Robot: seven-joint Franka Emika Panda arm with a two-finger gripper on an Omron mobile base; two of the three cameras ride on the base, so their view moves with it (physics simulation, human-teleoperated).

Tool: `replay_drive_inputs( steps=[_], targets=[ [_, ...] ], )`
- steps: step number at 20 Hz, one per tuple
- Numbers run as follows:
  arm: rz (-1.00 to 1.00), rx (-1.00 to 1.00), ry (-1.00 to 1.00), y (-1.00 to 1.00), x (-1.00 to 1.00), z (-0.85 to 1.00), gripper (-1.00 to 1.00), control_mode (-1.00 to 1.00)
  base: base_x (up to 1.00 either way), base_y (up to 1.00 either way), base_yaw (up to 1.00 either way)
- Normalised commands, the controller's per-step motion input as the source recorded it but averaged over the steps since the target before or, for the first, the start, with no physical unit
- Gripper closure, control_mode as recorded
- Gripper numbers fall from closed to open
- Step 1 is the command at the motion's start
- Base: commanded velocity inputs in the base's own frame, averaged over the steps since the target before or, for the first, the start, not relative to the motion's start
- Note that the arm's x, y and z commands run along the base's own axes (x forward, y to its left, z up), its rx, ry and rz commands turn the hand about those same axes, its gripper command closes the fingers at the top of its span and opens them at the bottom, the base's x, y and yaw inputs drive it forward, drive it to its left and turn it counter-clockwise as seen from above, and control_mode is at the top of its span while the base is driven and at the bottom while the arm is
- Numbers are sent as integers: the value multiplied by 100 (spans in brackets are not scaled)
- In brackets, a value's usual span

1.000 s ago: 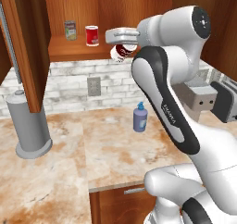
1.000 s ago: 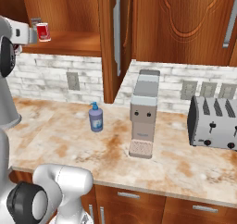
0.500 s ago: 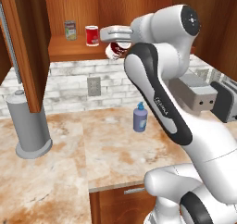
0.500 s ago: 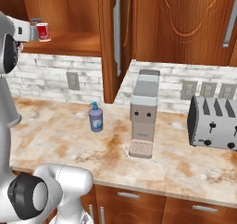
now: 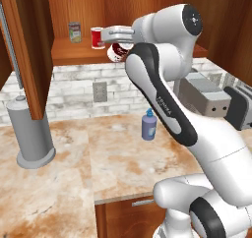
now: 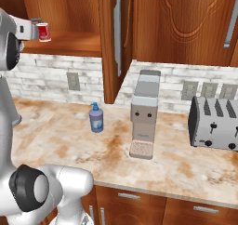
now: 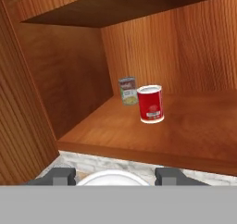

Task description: Pick the cans from the counter and place them in their designated side in the cabinet.

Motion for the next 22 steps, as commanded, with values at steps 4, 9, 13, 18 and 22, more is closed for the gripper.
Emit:
replay_drive_inputs(
  steps=[4,9,13,18,22],
  targets=[
    [1,0,0,11,19,0,100,-100,0,0,0],
    [1,0,0,10,21,0,100,-100,0,0,0],
    [1,0,1,10,25,0,100,-100,0,0,0],
    [1,0,2,8,22,0,100,-100,0,0,0],
    [0,0,3,6,19,0,100,-100,0,0,0]
  ],
)
